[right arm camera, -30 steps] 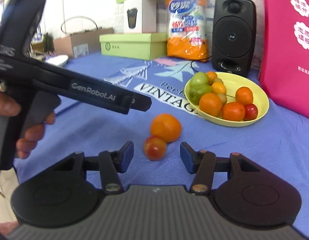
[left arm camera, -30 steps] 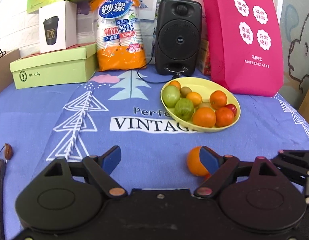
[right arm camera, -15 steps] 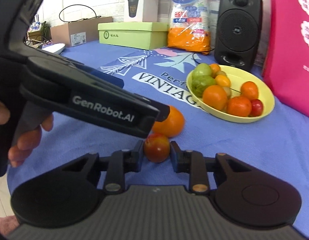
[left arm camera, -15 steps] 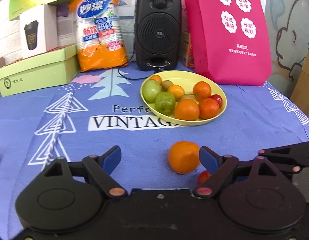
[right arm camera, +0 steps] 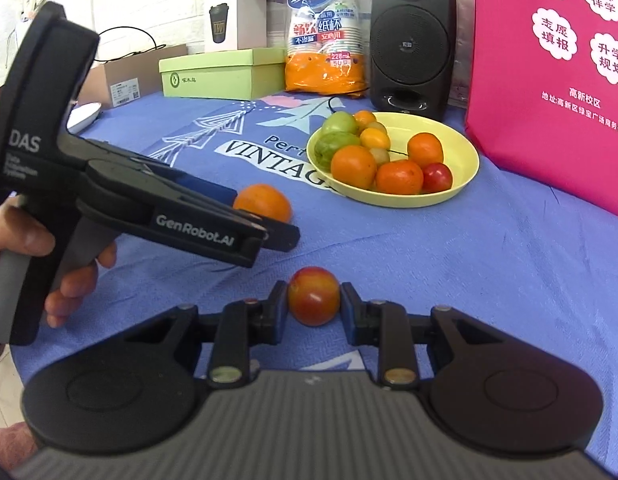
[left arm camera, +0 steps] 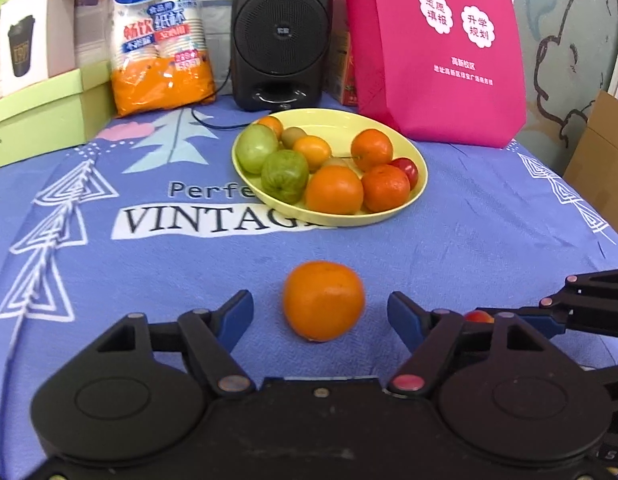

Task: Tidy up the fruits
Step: 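Grasp the last orange with the left tool while the right grasps a red tomato, then carry the orange and tomato to the yellow plate and release both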

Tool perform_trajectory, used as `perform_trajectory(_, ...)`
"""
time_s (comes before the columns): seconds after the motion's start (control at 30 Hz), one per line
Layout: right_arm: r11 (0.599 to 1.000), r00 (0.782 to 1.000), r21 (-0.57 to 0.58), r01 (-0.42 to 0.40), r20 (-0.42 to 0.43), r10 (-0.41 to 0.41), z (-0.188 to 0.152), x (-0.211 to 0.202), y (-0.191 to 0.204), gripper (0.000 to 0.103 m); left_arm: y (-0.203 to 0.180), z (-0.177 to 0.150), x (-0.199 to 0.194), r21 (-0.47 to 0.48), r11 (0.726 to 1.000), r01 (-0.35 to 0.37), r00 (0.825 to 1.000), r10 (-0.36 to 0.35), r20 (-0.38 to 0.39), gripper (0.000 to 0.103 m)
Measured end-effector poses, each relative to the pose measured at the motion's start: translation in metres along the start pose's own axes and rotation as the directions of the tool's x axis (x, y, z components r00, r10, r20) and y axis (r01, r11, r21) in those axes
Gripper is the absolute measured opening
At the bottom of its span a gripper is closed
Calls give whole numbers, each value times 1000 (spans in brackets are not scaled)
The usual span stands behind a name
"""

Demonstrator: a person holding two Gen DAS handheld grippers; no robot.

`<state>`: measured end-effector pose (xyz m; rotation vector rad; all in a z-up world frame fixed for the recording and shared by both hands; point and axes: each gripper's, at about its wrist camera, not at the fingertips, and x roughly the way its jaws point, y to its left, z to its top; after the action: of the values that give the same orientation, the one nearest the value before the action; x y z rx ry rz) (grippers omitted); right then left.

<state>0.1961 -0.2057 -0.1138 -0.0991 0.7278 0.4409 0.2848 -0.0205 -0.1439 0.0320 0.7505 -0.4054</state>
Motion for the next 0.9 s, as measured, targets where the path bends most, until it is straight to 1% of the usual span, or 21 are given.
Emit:
perform_trajectory(0.03,1000,1000,1,-1,1,1,-1,0,0,27,0,0,3,7,1000,-1,1000,1,-2,64)
perform_trajectory(0.07,1000,1000,3,-2,1,2,-1,0,0,27,-1,0,5,17,1000,-8,1000,8,-2,61)
perform_trajectory(0.13,1000,1000,4,-4,3,4,-1,0,0,27,-1,1,5,20,1000,5,1000,-5,-1,40)
perform_trajectory(0.33,1000,1000,24,-9,11,9,-2,-3,-3,27,3,4,-2,0,1000,26,1000,-26,-16,40)
perform_trajectory(0.47,999,1000,33,-12,19,11,1,-5,-6,27,3,7,-14,12,1000,25,1000,-25,8,40)
perform_trajectory(0.57,999,999,33,-4,32,3,5,-7,-8,27,1,11,-22,36,999,6,1000,-6,27,40)
perform_trajectory(0.73,1000,997,19,25,72,-26,23,-14,-14,27,5,28,-33,53,999,1,998,-5,61,40)
perform_trajectory(0.9,998,991,-3,58,120,-57,48,-17,-22,27,6,54,-30,63,998,-19,996,14,86,40)
